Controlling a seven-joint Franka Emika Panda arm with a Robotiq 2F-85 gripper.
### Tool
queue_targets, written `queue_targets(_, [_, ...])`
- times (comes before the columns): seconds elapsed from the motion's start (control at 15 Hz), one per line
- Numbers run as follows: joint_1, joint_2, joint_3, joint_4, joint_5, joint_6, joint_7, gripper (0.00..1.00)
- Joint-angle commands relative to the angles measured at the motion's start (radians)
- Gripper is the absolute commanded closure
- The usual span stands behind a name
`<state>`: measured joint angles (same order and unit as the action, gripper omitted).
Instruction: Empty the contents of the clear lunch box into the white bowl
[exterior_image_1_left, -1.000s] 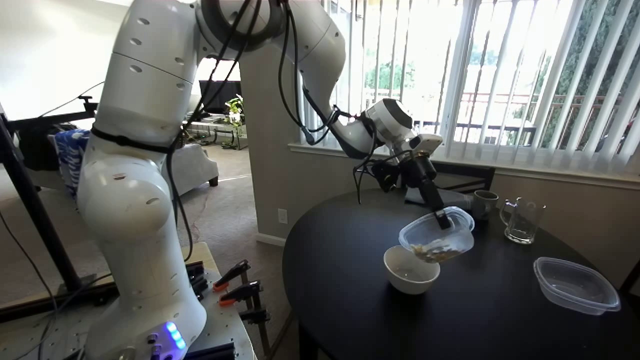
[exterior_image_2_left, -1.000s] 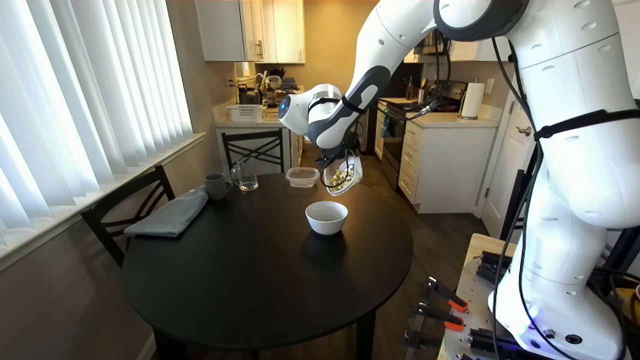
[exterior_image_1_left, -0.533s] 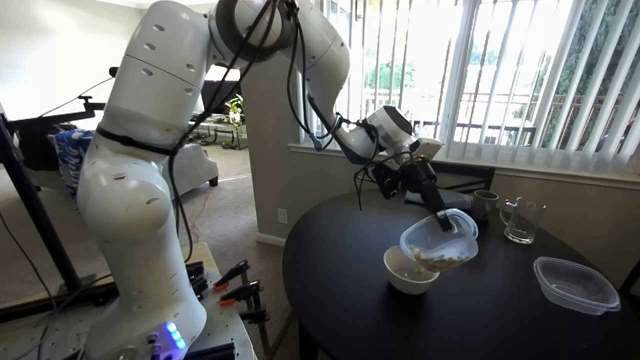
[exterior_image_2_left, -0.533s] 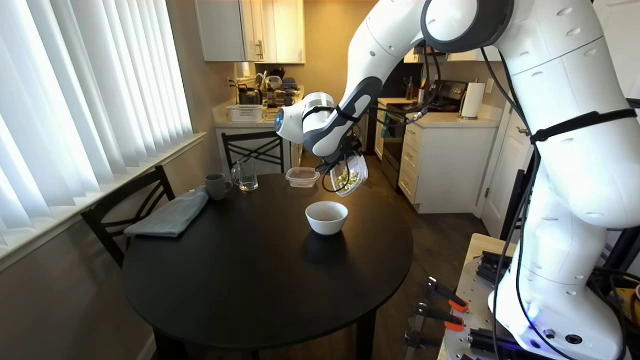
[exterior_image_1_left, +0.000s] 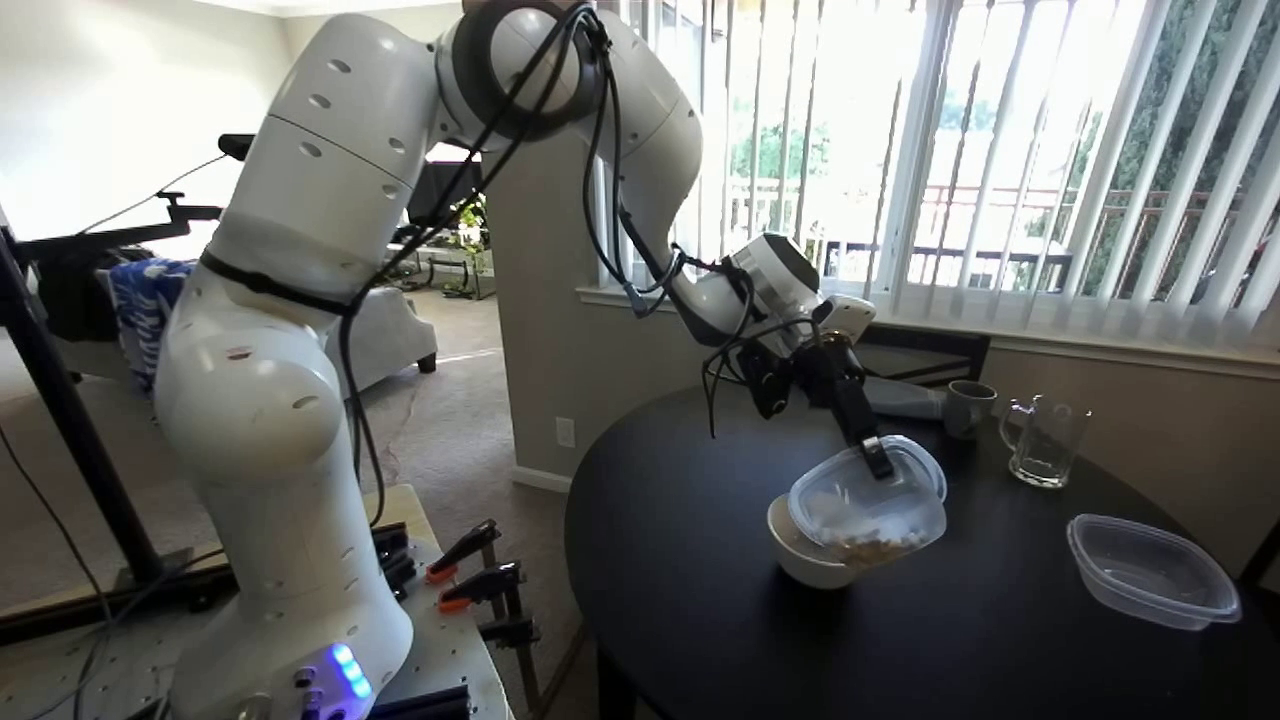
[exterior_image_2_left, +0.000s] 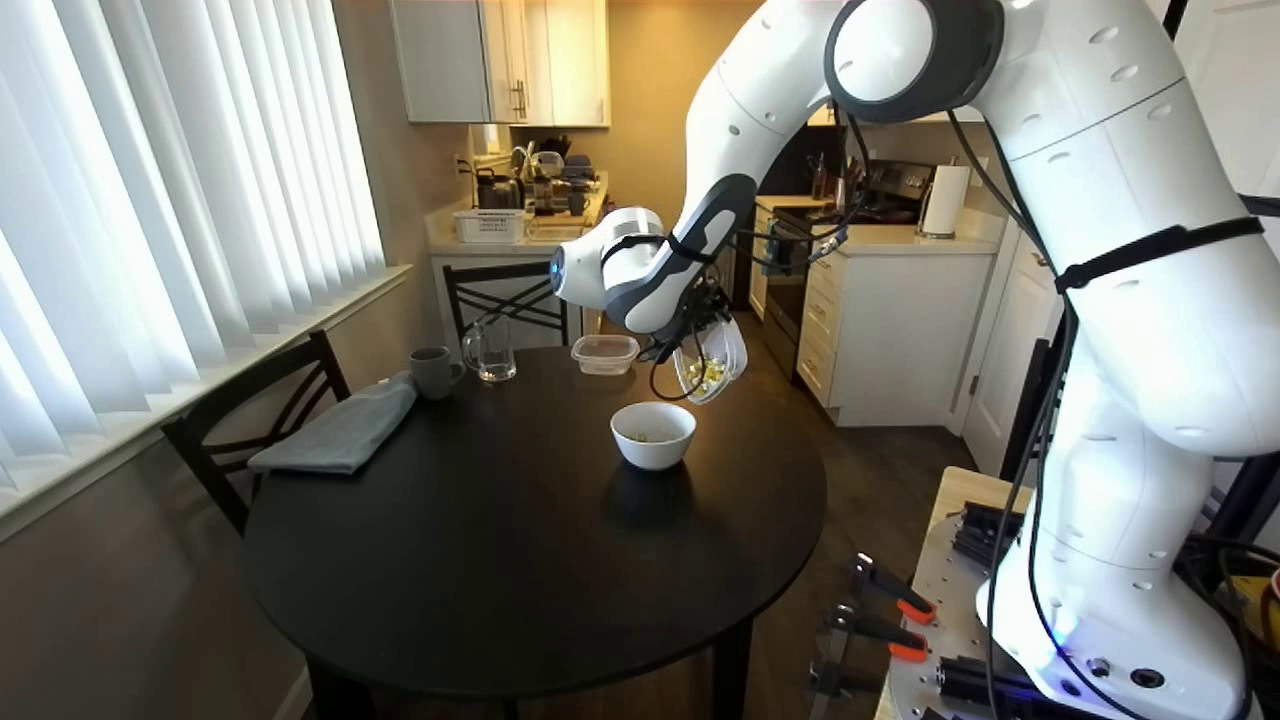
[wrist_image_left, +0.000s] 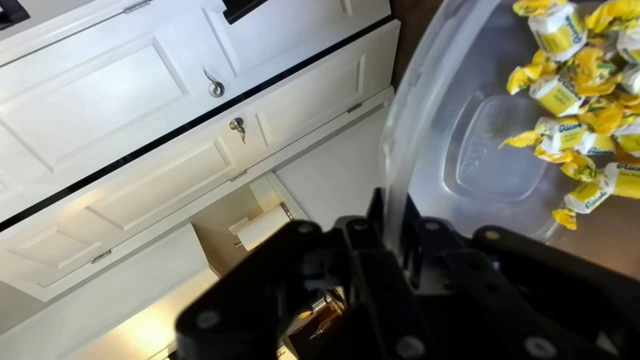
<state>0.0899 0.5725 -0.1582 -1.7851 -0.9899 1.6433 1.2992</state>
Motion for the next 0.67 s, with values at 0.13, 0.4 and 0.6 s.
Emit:
queue_targets(0.13, [-0.007, 0.001, 0.025, 0.025, -0.034, -0.084, 0.01, 0.99])
queue_targets(0.4, [0.024, -0.025, 0.047, 0.061, -0.089, -0.116, 0.011, 0.99])
queue_targets(0.6, [0.049, -0.021, 0.069, 0.103, -0.165, -0.16, -0.001, 0.99])
